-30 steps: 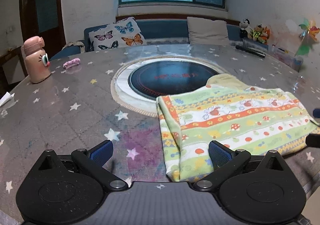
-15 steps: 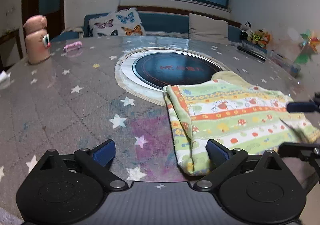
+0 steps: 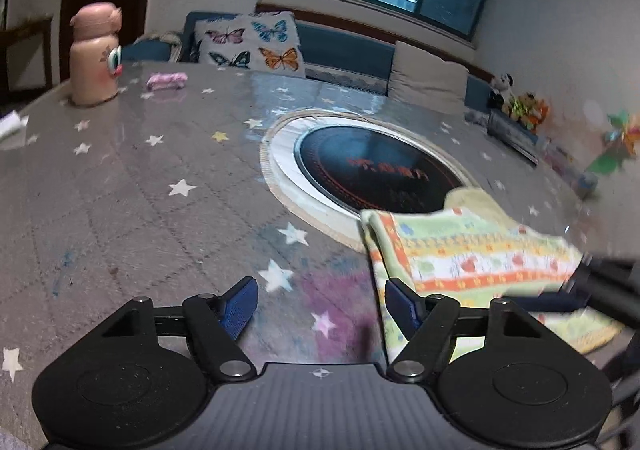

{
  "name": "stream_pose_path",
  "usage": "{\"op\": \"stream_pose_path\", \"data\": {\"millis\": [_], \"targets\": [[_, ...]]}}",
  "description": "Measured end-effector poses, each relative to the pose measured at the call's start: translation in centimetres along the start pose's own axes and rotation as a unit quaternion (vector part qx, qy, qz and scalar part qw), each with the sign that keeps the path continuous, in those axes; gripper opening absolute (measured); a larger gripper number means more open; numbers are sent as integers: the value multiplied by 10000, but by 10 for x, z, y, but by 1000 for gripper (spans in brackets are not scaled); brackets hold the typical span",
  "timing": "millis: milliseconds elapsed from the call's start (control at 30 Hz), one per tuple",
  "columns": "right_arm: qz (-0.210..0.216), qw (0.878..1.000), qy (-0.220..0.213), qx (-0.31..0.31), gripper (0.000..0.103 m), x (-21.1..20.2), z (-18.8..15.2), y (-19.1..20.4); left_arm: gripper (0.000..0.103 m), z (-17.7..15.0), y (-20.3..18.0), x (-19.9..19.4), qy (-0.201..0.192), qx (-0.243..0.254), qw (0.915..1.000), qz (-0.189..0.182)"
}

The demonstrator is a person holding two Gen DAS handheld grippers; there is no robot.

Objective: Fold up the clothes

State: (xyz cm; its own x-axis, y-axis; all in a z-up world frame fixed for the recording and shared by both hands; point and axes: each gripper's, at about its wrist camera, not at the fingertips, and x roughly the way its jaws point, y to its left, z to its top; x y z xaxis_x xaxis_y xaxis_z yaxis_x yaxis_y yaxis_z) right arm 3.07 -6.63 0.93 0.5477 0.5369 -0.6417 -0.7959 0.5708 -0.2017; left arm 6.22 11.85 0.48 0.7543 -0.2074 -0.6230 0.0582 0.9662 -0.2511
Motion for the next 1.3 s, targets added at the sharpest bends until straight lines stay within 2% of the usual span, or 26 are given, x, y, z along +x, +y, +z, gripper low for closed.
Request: {"op": "stream_pose_path", "data": {"millis": [100,167,233,300,333,400,767,800,867,900,967,1067,1200,1300], "targets": [[79,9995,86,-294,47,12,6,13,73,7,6,0,35,-194,9997,-125],[98,9989,203,-417,36,20,9,21,74,9,5,3,112,-287,9993,-217],[45,9983,264,-521,34,25,9,26,75,11,5,6,198,-403,9985,-325],[5,9980,237,-582,28,26,9,29,75,11,3,11,290,-547,9971,-439],[10,9981,233,-565,20,26,9,29,76,11,2,13,338,-627,9962,-497],[3,9987,200,-473,14,23,10,28,76,13,-2,18,422,-754,9945,-584],[10,9991,-348,230,10,-14,13,5,74,21,-19,41,847,-1456,9800,-1064],[22,9988,-395,273,10,-18,12,3,73,21,-19,43,883,-1566,9771,-1142],[49,9983,-471,346,9,-24,11,1,53,20,-19,49,954,-1787,9706,-1297],[82,9980,-498,372,9,-27,9,1,47,19,-19,51,989,-1883,9676,-1360],[138,9977,-535,396,9,-31,6,2,20,15,-20,57,1058,-1973,9647,-1383],[213,9968,-558,523,10,-36,-2,-1,14,12,-20,59,1062,-1972,9650,-1366],[337,9937,-574,902,17,-47,-16,-17,14,14,-22,59,1047,-1893,9676,-1300],[203,9915,-586,1140,17,-57,-28,-33,14,14,-23,59,1036,-1877,9683,-1279]]}}
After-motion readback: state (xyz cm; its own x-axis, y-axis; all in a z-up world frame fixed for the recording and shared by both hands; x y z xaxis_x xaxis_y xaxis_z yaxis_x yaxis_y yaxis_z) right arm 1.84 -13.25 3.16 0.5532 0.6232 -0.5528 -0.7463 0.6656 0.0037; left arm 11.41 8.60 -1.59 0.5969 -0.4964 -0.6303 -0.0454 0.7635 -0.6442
